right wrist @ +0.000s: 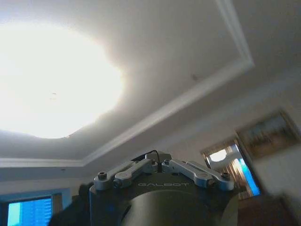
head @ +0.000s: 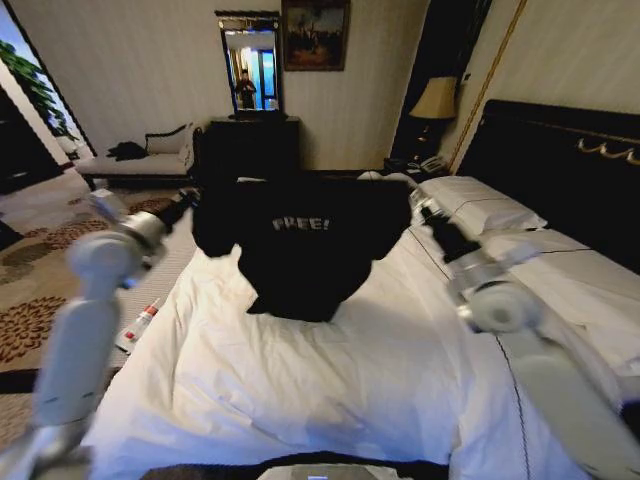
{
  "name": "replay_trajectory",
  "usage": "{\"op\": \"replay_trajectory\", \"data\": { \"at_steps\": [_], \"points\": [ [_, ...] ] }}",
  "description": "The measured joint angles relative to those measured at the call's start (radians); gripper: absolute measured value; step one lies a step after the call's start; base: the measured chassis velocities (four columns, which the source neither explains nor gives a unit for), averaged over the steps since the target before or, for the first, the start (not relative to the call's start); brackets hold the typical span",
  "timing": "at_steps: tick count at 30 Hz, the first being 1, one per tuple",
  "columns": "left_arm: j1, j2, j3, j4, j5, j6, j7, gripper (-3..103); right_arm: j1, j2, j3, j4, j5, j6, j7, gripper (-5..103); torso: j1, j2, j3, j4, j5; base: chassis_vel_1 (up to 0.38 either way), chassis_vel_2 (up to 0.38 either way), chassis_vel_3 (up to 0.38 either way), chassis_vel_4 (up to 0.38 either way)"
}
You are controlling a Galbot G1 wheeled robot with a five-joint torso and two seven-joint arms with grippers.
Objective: Fold the clothes on the bed.
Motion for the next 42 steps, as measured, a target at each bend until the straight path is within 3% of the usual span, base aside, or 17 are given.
{"op": "replay_trajectory", "data": {
  "at_steps": [2, 5, 7, 11, 13, 14, 18, 20, 21, 23, 24, 26, 28, 30, 31, 33, 42],
  "points": [
    [0.008, 0.012, -0.019, -0.016, -0.013, 0.0, -0.001, 1, -0.012, -0.008, 0.025, 0.015, 0.005, 0.0, 0.0, 0, 0.0, 0.0, 0.0, -0.0001, 0.0, 0.0, 0.0, 0.0, 0.0],
    [0.12, 0.102, -0.235, -0.161, -0.157, 0.0, -0.009, 1, -0.098, -0.066, 0.23, 0.159, 0.103, -0.027, 0.063, 0, 0.0, 0.0, 0.0, -0.001, 0.0002, 0.0, 0.0, 0.0, 0.0],
    [0.133, 0.109, -0.262, -0.175, -0.176, 0.001, -0.011, 1, -0.103, -0.071, 0.252, 0.165, 0.121, -0.032, 0.073, 0, 0.0, 0.0, 0.0, -0.0005, 0.0003, 0.0, 0.0, 0.0, 0.0],
    [0.238, 0.163, -0.536, -0.269, -0.418, 0.032, -0.062, 1, -0.181, -0.143, 0.566, 0.18, 0.348, -0.086, 0.187, 0, 0.0, 0.0, 0.0, -0.0004, -0.0003, 0.0, 0.0, 0.0, 0.0],
    [0.25, 0.168, -0.561, -0.275, -0.438, 0.038, -0.067, 1, -0.188, -0.15, 0.593, 0.18, 0.361, -0.095, 0.197, 0, 0.0, 0.0, 0.0, -0.0008, -0.0002, 0.0, 0.0, 0.0, 0.0],
    [0.297, 0.18, -0.639, -0.293, -0.49, 0.058, -0.08, 1, -0.203, -0.159, 0.64, 0.178, 0.374, -0.119, 0.227, 0, 0.0, 0.0, 0.0, -0.0006, 0.0001, 0.0, 0.0, 0.0, 0.0],
    [0.353, 0.179, -0.672, -0.314, -0.507, 0.083, -0.095, 1, -0.234, -0.142, 0.641, 0.175, 0.37, -0.164, 0.3, 0, 0.0, 0.0, 0.0, -0.0001, 0.0003, 0.0, 0.0, 0.0, 0.0],
    [0.404, 0.144, -0.587, -0.331, -0.443, 0.122, -0.116, 1, -0.289, -0.074, 0.54, 0.17, 0.327, -0.22, 0.413, 0, 0.0, 0.0, 0.0, -0.0004, 0.0, 0.0, 0.0, 0.0, 0.0],
    [0.404, 0.144, -0.587, -0.331, -0.443, 0.122, -0.116, 1, -0.289, -0.074, 0.54, 0.17, 0.327, -0.22, 0.413, 0, 0.0, 0.0, 0.0, -0.0004, 0.0, 0.0, 0.0, 0.0, 0.0],
    [0.48, 0.105, -0.442, -0.339, -0.295, 0.16, -0.117, 1, -0.357, 0.006, 0.391, 0.165, 0.313, -0.302, 0.517, 0, 0.0, 0.0, 0.0, -0.0007, 0.0002, 0.0, 0.0, 0.0, 0.0],
    [0.509, 0.086, -0.32, -0.331, -0.186, 0.175, -0.116, 1, -0.377, 0.052, 0.254, 0.163, 0.295, -0.338, 0.586, 0, 0.0, 0.0, 0.0, -0.0007, 0.001, 0.0, 0.0, 0.0, 0.0],
    [0.514, 0.08, -0.277, -0.325, -0.151, 0.178, -0.116, 1, -0.379, 0.061, 0.221, 0.163, 0.289, -0.344, 0.599, 0, 0.0, 0.0, 0.0, -0.0006, 0.0008, 0.0, 0.0, 0.0, 0.0],
    [0.508, 0.042, 0.001, -0.252, 0.083, 0.186, -0.112, 1, -0.37, 0.124, -0.06, 0.129, 0.183, -0.373, 0.659, 0, 0.0, 0.0, 0.0, -0.0007, -0.0004, 0.0, 0.0, 0.0, 0.0],
    [0.474, 0.008, 0.157, -0.172, 0.201, 0.184, -0.107, 1, -0.334, 0.158, -0.226, 0.014, 0.051, -0.372, 0.64, 0, 0.0, 0.0, 0.0, -0.0004, -0.0002, 0.0, 0.0, 0.0, 0.0],
    [0.474, 0.008, 0.157, -0.172, 0.201, 0.184, -0.107, 1, -0.334, 0.158, -0.226, 0.014, 0.051, -0.372, 0.64, 0, 0.0, 0.0, 0.0, -0.0004, -0.0002, 0.0, 0.0, 0.0, 0.0],
    [0.437, -0.032, 0.26, -0.079, 0.294, 0.174, -0.087, 1, -0.282, 0.182, -0.328, -0.093, -0.038, -0.361, 0.6, 0, 0.0, 0.0, 0.0, -0.0004, 0.0, 0.0, 0.0, 0.0, 0.0],
    [0.35, -0.124, 0.345, 0.142, 0.417, 0.138, -0.025, 1, -0.075, 0.218, -0.469, -0.368, -0.13, -0.307, 0.485, 0, 0.0, 0.0, 0.001, -0.0001, 0.0002, 0.0, 0.0, 0.0, 0.0]
  ]
}}
